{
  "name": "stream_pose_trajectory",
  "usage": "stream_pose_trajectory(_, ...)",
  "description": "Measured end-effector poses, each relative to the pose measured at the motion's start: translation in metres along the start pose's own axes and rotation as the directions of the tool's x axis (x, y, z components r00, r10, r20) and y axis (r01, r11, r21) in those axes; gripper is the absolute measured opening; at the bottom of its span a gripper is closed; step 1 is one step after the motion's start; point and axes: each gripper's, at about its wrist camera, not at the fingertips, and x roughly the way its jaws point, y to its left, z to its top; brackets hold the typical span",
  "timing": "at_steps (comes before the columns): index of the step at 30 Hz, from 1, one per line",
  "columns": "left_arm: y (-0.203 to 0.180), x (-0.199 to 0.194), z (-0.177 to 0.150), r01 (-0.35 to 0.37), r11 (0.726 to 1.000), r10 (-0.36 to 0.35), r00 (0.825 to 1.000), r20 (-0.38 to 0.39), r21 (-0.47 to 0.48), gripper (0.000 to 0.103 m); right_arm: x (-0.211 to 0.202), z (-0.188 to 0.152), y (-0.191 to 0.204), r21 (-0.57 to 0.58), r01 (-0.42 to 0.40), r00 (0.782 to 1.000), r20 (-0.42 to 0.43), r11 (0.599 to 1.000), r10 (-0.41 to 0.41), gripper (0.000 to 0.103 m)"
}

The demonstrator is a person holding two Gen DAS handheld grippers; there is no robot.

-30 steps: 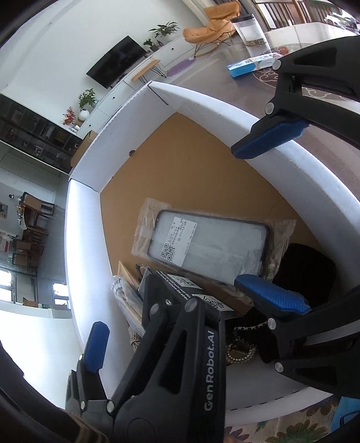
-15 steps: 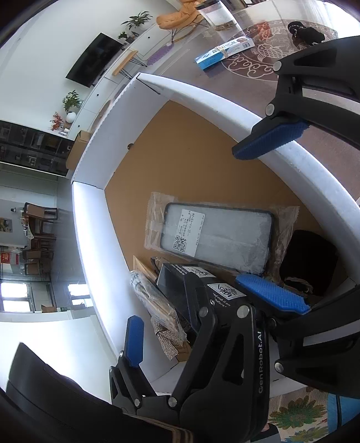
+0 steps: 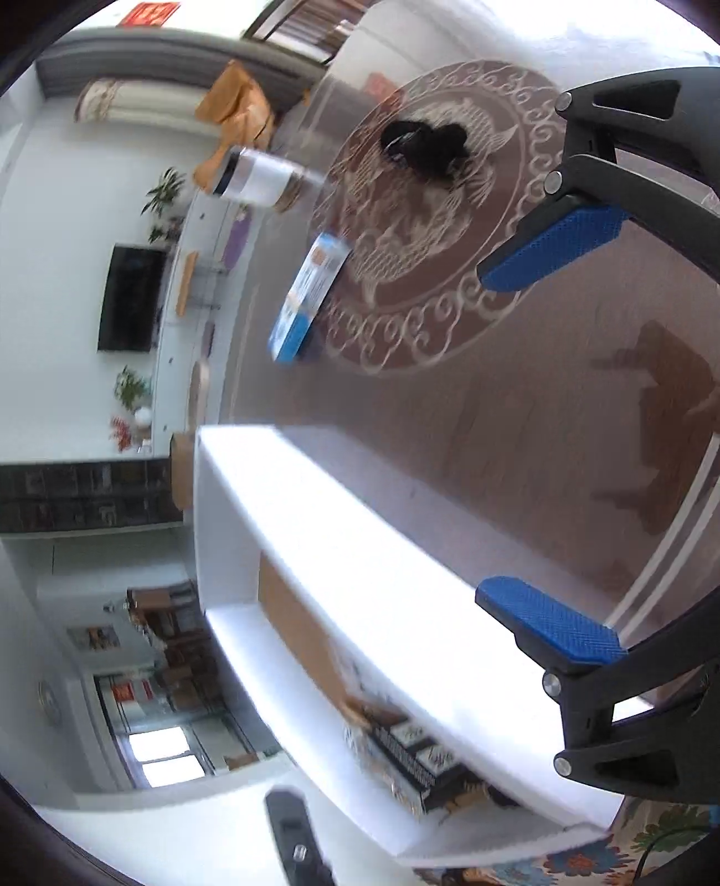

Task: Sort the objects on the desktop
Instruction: 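Withdraw both open tools from the white box back over the table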

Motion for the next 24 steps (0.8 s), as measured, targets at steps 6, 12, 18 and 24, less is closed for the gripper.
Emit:
stream_pose_trajectory(6,-0.122,0.014,0.004,0.181,0.963,-0.171,0.983,-0.065,0.199,0.103,0.014,-0.031,-0.097,0.261,0.197,0.975,-0.152,0.945,-0.161,0.103)
stream_pose_trajectory(12,-0.187,0.071,-0.018,0.252,0.944,-0.206,0.954,-0.217,0.213,0.103,0.018,-0.042,-0.12,0.333,0.244,0.961,-0.208,0.911,-0.181,0.103)
stream_pose_trajectory(18,-0.182,0.141,-0.033,0.164,0.985,-0.137,0.937,-0.321,0.059,0.103,0.024,-0.051,-0.136,0.378,0.294,0.946,-0.247,0.878,-0.21,0.103)
stream_pose_trajectory(24,-0.177,0.197,-0.039,0.022,1.0,-0.025,0.935,-0.353,-0.011,0.103,0.024,-0.053,-0.145,0.385,0.326,0.937,-0.253,0.863,-0.241,0.103)
